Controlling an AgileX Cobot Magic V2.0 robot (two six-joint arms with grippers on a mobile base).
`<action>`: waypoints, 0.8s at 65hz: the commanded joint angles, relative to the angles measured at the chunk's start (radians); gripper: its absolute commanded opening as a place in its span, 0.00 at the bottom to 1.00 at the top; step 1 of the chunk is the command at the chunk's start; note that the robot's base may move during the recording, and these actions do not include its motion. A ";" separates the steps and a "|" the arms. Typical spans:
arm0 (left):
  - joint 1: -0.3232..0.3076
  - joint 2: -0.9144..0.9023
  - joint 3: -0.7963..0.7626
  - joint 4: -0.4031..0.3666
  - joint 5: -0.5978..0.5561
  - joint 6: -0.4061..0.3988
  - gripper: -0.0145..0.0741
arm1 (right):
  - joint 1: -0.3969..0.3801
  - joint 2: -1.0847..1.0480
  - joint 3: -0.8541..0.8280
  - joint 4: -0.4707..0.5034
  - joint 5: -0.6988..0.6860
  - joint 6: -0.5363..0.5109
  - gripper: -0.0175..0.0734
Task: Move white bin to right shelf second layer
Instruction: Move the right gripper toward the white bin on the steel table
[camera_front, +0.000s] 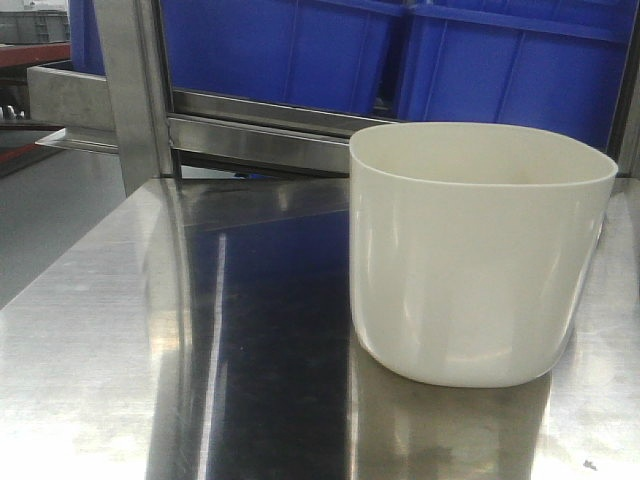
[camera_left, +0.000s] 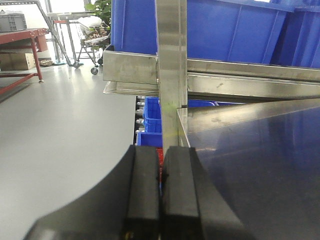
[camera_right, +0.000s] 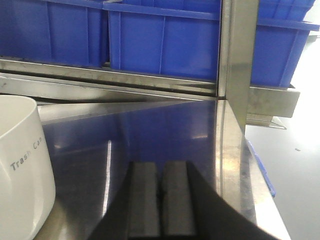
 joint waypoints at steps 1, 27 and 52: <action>-0.001 -0.014 0.037 -0.005 -0.084 -0.004 0.26 | -0.005 -0.020 -0.015 -0.009 -0.091 -0.009 0.25; -0.001 -0.014 0.037 -0.005 -0.084 -0.004 0.26 | -0.005 -0.020 -0.015 -0.009 -0.091 -0.009 0.25; -0.001 -0.014 0.037 -0.005 -0.084 -0.004 0.26 | -0.005 -0.020 -0.015 -0.009 -0.091 -0.009 0.25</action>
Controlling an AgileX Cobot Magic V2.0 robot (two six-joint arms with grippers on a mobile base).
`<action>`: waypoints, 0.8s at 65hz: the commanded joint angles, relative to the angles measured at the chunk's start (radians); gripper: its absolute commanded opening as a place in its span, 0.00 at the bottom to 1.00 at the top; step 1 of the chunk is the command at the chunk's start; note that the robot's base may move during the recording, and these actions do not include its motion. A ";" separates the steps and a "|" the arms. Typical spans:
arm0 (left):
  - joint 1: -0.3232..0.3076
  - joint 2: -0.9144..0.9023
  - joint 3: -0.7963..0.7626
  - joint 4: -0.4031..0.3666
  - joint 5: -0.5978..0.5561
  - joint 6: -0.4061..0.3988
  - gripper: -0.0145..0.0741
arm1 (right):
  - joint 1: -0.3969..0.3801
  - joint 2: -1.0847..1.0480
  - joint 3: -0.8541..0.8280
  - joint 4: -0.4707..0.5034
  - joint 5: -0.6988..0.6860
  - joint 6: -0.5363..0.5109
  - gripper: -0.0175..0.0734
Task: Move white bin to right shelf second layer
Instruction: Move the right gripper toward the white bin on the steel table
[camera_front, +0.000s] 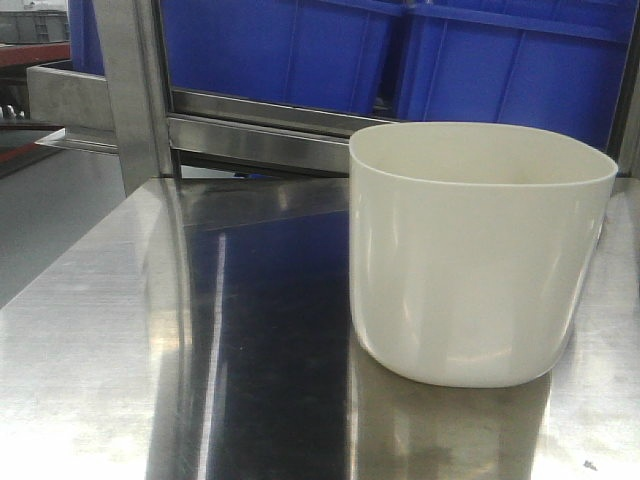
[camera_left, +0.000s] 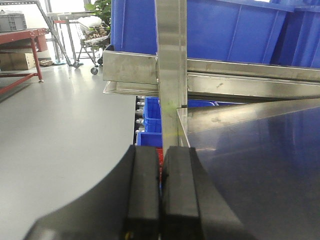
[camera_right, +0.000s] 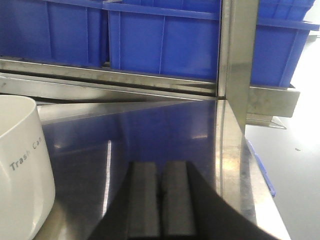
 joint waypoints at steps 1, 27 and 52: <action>-0.001 -0.014 0.037 -0.005 -0.084 -0.004 0.26 | -0.005 -0.020 -0.015 -0.009 -0.091 -0.009 0.25; -0.001 -0.014 0.037 -0.005 -0.084 -0.004 0.26 | -0.005 -0.020 -0.015 -0.009 -0.109 -0.009 0.25; -0.001 -0.014 0.037 -0.005 -0.084 -0.004 0.26 | -0.004 -0.017 -0.016 -0.009 -0.214 0.006 0.25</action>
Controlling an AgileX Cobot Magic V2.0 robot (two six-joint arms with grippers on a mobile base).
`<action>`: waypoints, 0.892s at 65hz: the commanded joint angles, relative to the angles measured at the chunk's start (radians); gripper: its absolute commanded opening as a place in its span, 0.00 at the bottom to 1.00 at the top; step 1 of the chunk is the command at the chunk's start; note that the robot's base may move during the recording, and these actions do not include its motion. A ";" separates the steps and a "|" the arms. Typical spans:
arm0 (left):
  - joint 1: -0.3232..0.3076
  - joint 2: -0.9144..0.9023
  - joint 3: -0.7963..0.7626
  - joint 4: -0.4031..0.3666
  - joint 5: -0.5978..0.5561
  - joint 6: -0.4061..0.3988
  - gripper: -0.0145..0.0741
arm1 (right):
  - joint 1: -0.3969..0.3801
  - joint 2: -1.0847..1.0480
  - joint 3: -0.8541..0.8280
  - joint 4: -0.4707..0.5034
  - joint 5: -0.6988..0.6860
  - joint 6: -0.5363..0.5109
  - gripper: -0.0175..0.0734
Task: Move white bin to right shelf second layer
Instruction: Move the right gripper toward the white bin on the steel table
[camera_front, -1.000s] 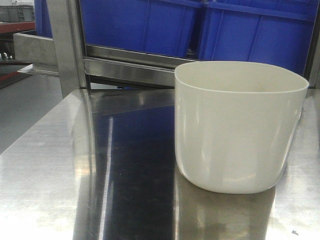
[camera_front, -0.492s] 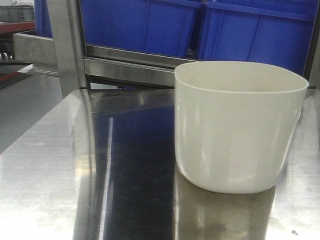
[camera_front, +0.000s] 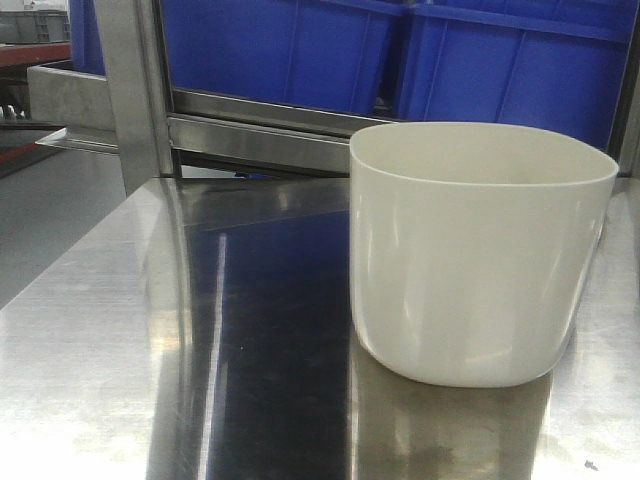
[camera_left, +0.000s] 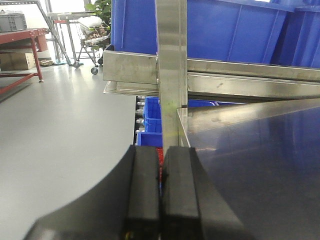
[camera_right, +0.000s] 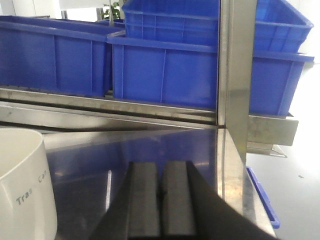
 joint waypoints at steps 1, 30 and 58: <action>-0.001 -0.014 0.037 -0.005 -0.084 -0.004 0.26 | -0.004 -0.015 -0.016 -0.009 -0.115 0.004 0.25; -0.001 -0.014 0.037 -0.005 -0.084 -0.004 0.26 | 0.002 0.522 -0.354 0.005 -0.049 0.047 0.25; -0.001 -0.014 0.037 -0.005 -0.084 -0.004 0.26 | 0.170 1.141 -1.185 0.005 0.715 0.046 0.49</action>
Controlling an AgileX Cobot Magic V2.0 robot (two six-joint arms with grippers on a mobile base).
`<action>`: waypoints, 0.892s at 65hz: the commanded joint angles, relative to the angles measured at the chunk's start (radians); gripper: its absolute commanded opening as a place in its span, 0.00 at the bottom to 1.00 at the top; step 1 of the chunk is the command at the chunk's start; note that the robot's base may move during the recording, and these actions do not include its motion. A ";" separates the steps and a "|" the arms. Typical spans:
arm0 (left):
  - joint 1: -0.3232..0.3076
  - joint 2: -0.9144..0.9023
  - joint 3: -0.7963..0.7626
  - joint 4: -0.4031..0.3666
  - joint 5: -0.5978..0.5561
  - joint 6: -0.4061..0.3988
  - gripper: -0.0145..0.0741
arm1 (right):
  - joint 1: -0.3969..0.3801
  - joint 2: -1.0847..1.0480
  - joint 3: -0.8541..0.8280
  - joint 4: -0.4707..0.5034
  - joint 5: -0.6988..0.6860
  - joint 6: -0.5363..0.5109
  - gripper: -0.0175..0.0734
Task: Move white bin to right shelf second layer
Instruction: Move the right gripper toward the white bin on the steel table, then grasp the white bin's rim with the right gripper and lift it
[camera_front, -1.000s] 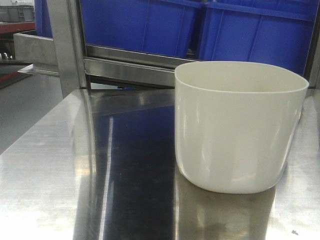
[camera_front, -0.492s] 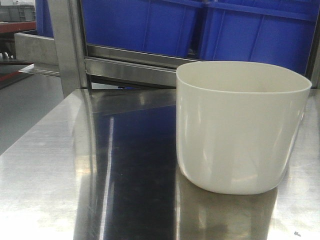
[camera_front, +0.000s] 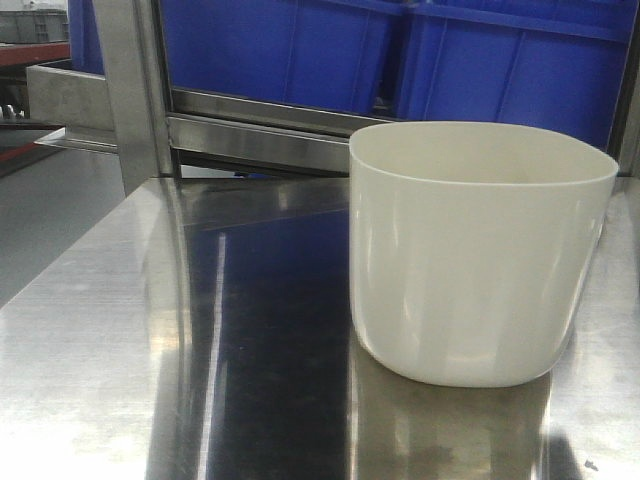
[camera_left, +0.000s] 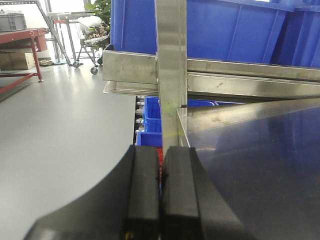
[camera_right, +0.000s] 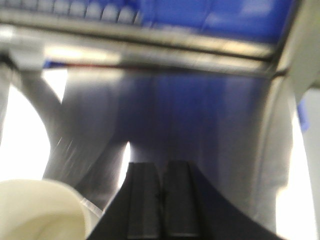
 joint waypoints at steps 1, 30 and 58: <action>-0.001 -0.014 0.037 -0.005 -0.084 -0.004 0.26 | 0.041 0.082 -0.145 0.003 0.094 0.002 0.52; -0.001 -0.014 0.037 -0.005 -0.084 -0.004 0.26 | 0.182 0.241 -0.258 0.003 0.331 0.002 0.70; -0.001 -0.014 0.037 -0.005 -0.084 -0.004 0.26 | 0.183 0.312 -0.256 0.040 0.428 0.002 0.70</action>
